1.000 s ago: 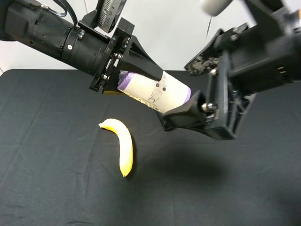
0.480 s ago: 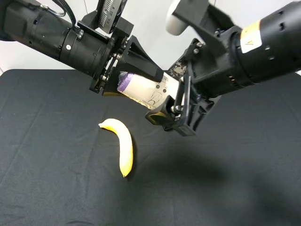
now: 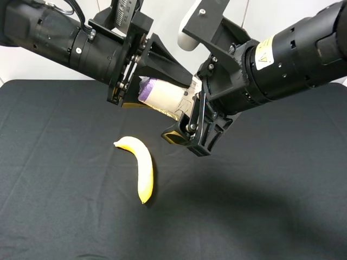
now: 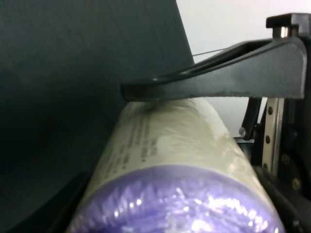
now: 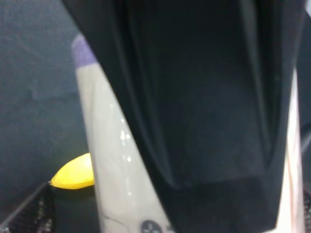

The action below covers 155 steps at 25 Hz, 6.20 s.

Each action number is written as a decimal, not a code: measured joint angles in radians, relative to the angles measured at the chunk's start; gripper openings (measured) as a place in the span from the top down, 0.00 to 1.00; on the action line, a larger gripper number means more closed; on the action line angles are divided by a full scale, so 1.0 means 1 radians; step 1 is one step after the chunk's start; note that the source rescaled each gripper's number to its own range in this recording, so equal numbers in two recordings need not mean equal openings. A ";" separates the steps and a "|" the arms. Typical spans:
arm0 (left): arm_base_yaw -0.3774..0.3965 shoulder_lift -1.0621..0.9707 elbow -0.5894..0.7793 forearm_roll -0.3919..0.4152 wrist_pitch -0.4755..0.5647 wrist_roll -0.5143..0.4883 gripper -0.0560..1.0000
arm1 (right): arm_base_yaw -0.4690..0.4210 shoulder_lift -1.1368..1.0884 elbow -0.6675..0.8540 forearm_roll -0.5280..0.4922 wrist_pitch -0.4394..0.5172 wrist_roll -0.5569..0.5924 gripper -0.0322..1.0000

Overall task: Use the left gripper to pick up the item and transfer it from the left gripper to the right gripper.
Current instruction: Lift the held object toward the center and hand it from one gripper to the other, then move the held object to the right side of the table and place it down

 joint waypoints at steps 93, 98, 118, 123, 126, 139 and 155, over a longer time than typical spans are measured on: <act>0.485 -1.123 0.226 1.127 0.092 -0.529 0.00 | 0.000 0.002 -0.003 -0.119 0.032 0.129 0.90; 0.485 -1.310 0.383 1.131 0.092 -0.534 0.00 | 0.000 0.002 -0.003 -0.119 0.032 0.145 0.90; 0.466 -1.456 0.535 1.237 0.150 -0.670 0.00 | 0.000 0.002 -0.003 -0.119 0.024 0.192 0.90; 0.392 -1.456 0.535 1.237 0.150 -0.670 0.01 | 0.000 0.002 -0.003 -0.119 0.024 0.212 0.90; 0.388 -1.456 0.535 1.237 0.150 -0.670 0.01 | 0.000 0.002 -0.003 -0.119 0.024 0.217 0.90; 0.387 -1.456 0.535 1.239 0.149 -0.670 0.01 | 0.000 0.002 -0.003 -0.118 0.022 0.218 0.90; 0.387 -1.564 0.535 1.239 0.149 -0.670 0.02 | 0.000 0.002 -0.003 -0.118 0.019 0.218 0.90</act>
